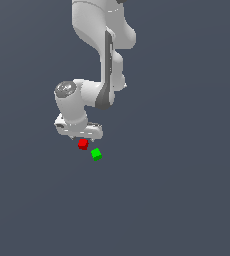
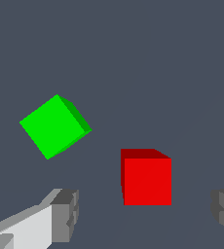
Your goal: Stack the red cube on top of the green cube.
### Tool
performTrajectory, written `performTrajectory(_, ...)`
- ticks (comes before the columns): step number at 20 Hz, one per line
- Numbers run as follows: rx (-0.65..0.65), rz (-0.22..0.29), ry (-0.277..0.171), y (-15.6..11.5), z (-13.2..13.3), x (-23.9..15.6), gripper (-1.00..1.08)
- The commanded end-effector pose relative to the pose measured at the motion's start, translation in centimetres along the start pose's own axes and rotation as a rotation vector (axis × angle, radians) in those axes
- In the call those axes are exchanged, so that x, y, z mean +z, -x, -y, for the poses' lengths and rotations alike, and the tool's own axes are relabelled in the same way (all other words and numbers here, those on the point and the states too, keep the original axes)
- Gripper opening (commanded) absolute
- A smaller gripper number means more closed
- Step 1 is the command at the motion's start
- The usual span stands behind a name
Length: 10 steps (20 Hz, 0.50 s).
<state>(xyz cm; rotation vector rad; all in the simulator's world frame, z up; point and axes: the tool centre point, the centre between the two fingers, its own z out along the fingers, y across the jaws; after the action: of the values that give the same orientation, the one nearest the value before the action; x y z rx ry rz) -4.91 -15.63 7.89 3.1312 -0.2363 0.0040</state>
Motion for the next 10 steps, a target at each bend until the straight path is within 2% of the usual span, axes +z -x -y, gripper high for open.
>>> performTrajectory(1,0.004,0.001,-0.001,0.2,-0.6,0.5,1.00)
performTrajectory(10,0.005,0.002,0.000,0.3,-0.6,2.0,1.00)
